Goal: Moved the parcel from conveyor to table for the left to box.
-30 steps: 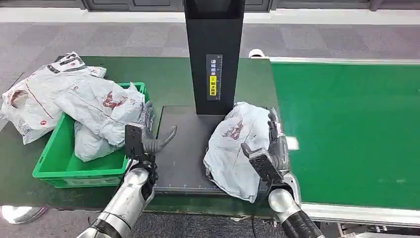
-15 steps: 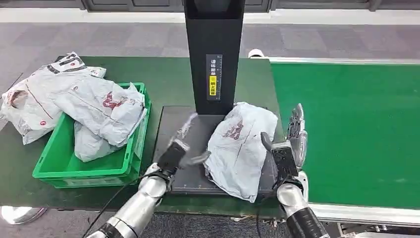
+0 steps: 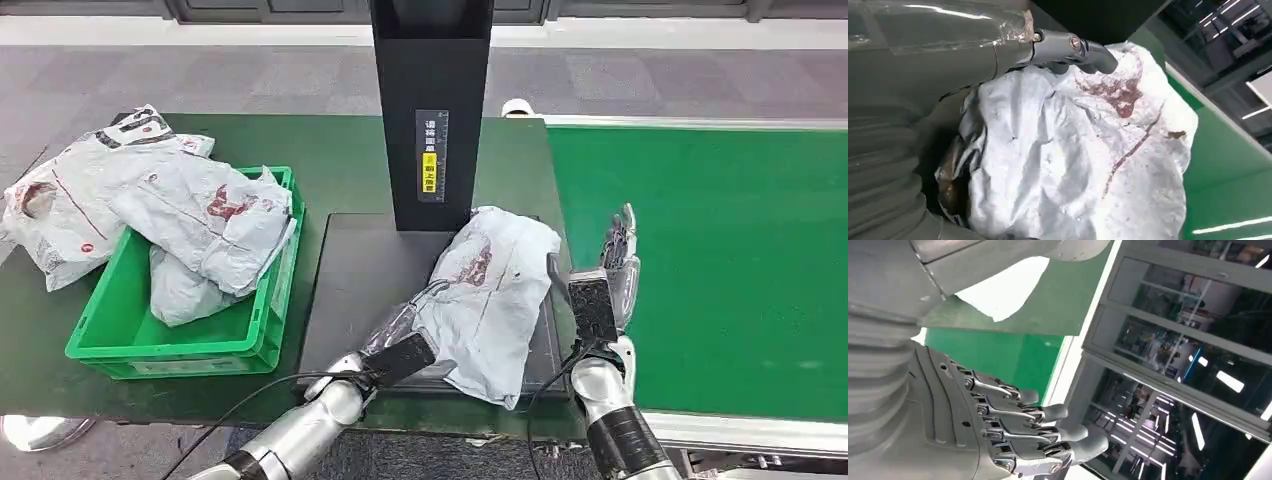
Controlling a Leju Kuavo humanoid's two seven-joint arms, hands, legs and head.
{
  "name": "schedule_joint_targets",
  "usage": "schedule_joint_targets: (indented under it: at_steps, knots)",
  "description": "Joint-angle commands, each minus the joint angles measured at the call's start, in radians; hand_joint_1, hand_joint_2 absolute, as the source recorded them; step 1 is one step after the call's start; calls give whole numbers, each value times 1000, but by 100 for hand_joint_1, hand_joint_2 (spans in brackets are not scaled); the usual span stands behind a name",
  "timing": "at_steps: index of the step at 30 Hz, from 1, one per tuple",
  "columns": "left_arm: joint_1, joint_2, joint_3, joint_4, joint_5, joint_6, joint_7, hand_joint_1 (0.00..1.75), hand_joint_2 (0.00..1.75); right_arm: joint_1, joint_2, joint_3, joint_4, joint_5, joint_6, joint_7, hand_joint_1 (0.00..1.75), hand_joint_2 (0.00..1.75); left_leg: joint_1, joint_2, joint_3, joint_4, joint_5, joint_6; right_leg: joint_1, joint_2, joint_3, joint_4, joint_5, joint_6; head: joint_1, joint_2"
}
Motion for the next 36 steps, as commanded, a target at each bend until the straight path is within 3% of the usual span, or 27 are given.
schedule_joint_targets:
  at_steps: [1, 3, 4, 5, 10, 24, 26, 29, 31, 36]
  knots:
    - [-123, -7, -125, 221, -136, 14, 129, 0, 175, -50, 18, -49, 91, -13, 13, 2, 0, 175, 0, -1, 1, -1, 0, 0, 0, -1, 2, -1, 0, 0, 0, 0]
    - [-139, -8, -134, 260, -180, 22, 164, 0, 175, -47, 22, -50, 83, -13, 17, 7, 0, 175, 0, 0, 1, 0, 0, 0, 0, 0, 1, -1, 0, 0, 0, 0]
    - [-143, -7, -145, 276, -220, 43, 198, 26, 175, -30, 24, -52, 60, -8, 16, 9, 0, 175, 1, 0, 1, -1, 0, 0, 1, 0, 2, -2, 1, -1, 0, 0]
    - [-144, -4, -147, 282, -245, 54, 222, 175, 175, -18, 25, -52, 40, 3, 15, 14, 0, 175, 1, 1, 2, -1, 0, 0, 1, 0, 3, -2, 1, -1, 0, 0]
    - [-151, 5, -53, 263, -238, 178, 234, 175, 175, 36, 24, -65, -41, 25, 15, 34, 0, 175, 1, 0, 3, -2, 0, 0, 1, 0, 4, -2, 0, -1, 0, 0]
    - [-177, 81, 160, 12, -137, 408, 122, 175, 175, 35, 22, -82, -35, -11, 2, -4, 0, 175, 2, 1, 0, 1, 0, -1, 2, 2, 0, 0, 1, -1, 0, 0]
    - [-151, 108, 197, -113, -132, 528, 89, 175, 175, 31, 20, -83, -35, -19, -6, -11, 0, 175, 1, 2, 0, 1, 0, -1, 2, 2, -1, 1, 1, -1, 0, 0]
    - [-30, 76, 514, -514, -296, 543, -3, 175, 175, 37, 13, -88, -42, -37, -11, -17, 0, 175, 2, 3, -1, 1, 0, -1, 2, 3, -1, 1, 1, -1, 0, 0]
    - [9, 101, 548, -625, -292, 543, -1, 175, 175, 42, 9, -90, -44, -44, -12, -24, 0, 175, 2, 4, 0, 1, -1, -1, 3, 4, -1, 1, 1, -1, 0, 0]
    - [15, 111, 542, -635, -286, 543, 5, 175, 175, 43, 9, -90, -45, -44, -12, -25, 0, 175, 2, 5, 3, -1, 0, -2, 2, 5, 2, -1, 0, -2, 0, 0]
